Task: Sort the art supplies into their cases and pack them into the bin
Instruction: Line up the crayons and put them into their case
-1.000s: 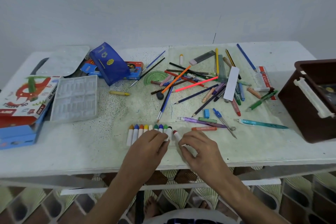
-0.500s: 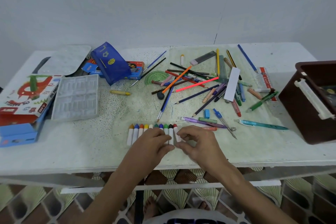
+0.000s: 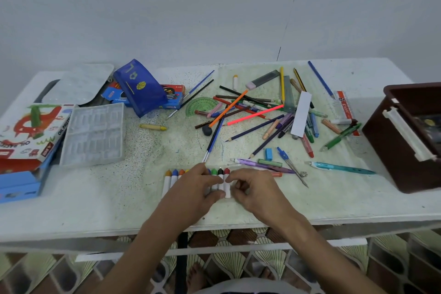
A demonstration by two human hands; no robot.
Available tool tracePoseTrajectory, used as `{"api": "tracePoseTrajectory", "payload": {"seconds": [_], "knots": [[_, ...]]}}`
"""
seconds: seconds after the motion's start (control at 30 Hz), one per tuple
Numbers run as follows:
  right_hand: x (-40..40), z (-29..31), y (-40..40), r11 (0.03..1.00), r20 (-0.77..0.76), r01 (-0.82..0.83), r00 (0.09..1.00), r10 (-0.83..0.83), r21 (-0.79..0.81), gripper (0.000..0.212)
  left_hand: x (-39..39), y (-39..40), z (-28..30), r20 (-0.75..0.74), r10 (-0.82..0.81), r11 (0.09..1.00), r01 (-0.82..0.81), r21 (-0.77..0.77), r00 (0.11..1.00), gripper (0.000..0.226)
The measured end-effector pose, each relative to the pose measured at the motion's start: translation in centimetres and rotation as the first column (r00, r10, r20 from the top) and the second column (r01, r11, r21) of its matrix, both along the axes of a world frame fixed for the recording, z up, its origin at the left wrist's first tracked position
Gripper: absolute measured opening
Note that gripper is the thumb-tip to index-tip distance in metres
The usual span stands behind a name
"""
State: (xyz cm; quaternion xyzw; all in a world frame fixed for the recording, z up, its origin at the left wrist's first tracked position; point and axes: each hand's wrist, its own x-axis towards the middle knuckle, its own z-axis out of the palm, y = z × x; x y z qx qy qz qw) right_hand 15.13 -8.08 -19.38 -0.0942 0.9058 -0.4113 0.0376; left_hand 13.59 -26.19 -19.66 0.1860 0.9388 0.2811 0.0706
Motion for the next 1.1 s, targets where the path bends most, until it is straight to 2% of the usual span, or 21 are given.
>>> {"api": "tracePoseTrajectory", "payload": {"seconds": [0.07,0.13,0.23,0.3,0.4,0.5,0.53,0.63,0.77,0.87,0.93,1.0,1.1], "knots": [[-0.2,0.1,0.2,0.999,0.052,0.001,0.999,0.002,-0.046,0.021,-0.3,0.0,0.6,0.03,-0.021,1.0,0.021,-0.011,0.999,0.034],[-0.5,0.4,1.0,0.985,0.117,0.015,0.993,0.005,-0.17,0.019,-1.1,0.1,1.6,0.045,-0.045,0.999,0.045,0.0,0.998,0.032],[-1.7,1.5,3.7,0.945,0.114,0.172,0.983,-0.145,-0.279,0.015,-4.7,0.6,3.4,-0.011,-0.013,1.0,0.014,0.02,1.0,0.027],[-3.1,1.9,6.5,0.912,0.066,0.327,0.945,-0.321,-0.248,0.01,-8.2,1.4,4.3,-0.078,0.006,1.0,-0.005,0.008,0.997,0.024],[-5.3,2.4,11.4,0.827,-0.027,0.542,0.834,-0.551,-0.15,0.006,-14.0,3.4,4.7,-0.13,0.059,0.998,-0.059,-0.002,0.99,0.024],[-7.0,2.6,15.2,0.736,-0.043,0.673,0.735,-0.677,-0.073,0.005,-18.9,5.4,4.6,-0.162,0.124,0.992,-0.124,0.013,0.979,0.027],[-7.5,2.6,16.0,0.709,-0.029,0.704,0.709,-0.705,-0.042,0.011,-20.3,6.0,4.5,-0.173,0.124,0.992,-0.124,0.008,0.977,0.029],[-8.7,2.7,17.6,0.682,0.036,0.731,0.681,-0.731,0.008,0.038,-23.9,7.3,4.0,-0.181,0.117,0.992,-0.123,-0.021,0.976,0.038],[-9.2,2.8,18.6,0.701,0.179,0.712,0.695,-0.697,-0.034,0.058,-26.8,8.7,3.3,-0.142,0.129,0.988,-0.14,-0.071,0.981,0.045],[-9.5,2.7,19.3,0.709,0.195,0.705,0.697,-0.69,-0.014,0.057,-27.6,9.1,2.5,-0.115,0.152,0.981,-0.164,-0.102,0.982,0.035],[-9.8,2.8,19.6,0.725,0.21,0.687,0.704,-0.678,0.036,0.054,-27.7,9.1,2.0,-0.107,0.146,0.978,-0.16,-0.132,0.983,0.046],[-10.0,2.9,19.9,0.738,0.24,0.67,0.704,-0.668,0.087,0.05,-27.5,9.1,1.6,-0.097,0.147,0.981,-0.158,-0.114,0.984,0.046],[-10.2,2.5,20.3,0.724,0.226,0.679,0.691,-0.686,0.122,0.038,-27.2,9.0,1.1,-0.064,0.197,0.979,-0.2,-0.038,0.978,0.023]]}}
